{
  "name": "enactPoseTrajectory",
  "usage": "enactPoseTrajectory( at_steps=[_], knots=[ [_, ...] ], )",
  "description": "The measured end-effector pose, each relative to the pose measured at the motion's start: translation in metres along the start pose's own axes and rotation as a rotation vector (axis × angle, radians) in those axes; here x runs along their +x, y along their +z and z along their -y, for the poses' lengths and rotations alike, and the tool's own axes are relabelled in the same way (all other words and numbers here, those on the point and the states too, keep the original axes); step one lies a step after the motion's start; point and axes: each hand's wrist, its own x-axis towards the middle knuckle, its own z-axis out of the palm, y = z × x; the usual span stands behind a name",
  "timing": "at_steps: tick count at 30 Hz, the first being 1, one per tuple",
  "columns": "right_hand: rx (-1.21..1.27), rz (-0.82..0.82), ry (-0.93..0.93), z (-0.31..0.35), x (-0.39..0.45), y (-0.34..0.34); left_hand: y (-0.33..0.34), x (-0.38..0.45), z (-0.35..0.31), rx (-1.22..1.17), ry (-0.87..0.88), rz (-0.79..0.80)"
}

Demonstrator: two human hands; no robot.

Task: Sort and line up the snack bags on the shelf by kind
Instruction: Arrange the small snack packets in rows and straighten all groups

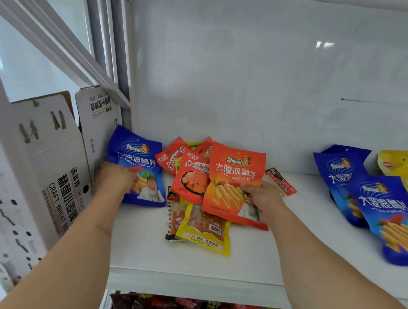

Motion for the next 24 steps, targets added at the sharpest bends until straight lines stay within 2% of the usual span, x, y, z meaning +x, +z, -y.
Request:
enactPoseTrajectory(
  at_steps=[5, 11, 18, 21, 24],
  knots=[
    [0.012, 0.002, -0.018, 0.006, -0.013, -0.006, -0.016, -0.023, 0.001, -0.036, 0.096, -0.002],
    [0.037, -0.01, -0.073, 0.016, -0.043, -0.009, -0.036, -0.087, -0.004, -0.081, 0.24, -0.126],
    [0.072, 0.058, -0.173, 0.021, -0.095, -0.036, -0.064, -0.19, -0.014, -0.163, 0.386, -0.362],
    [0.113, 0.091, -0.189, 0.017, -0.112, -0.052, -0.071, -0.222, -0.013, -0.354, 0.393, -0.288],
    [0.131, 0.084, -0.185, 0.007, -0.128, -0.074, -0.068, -0.247, -0.005, -0.538, 0.328, -0.076]
  ],
)
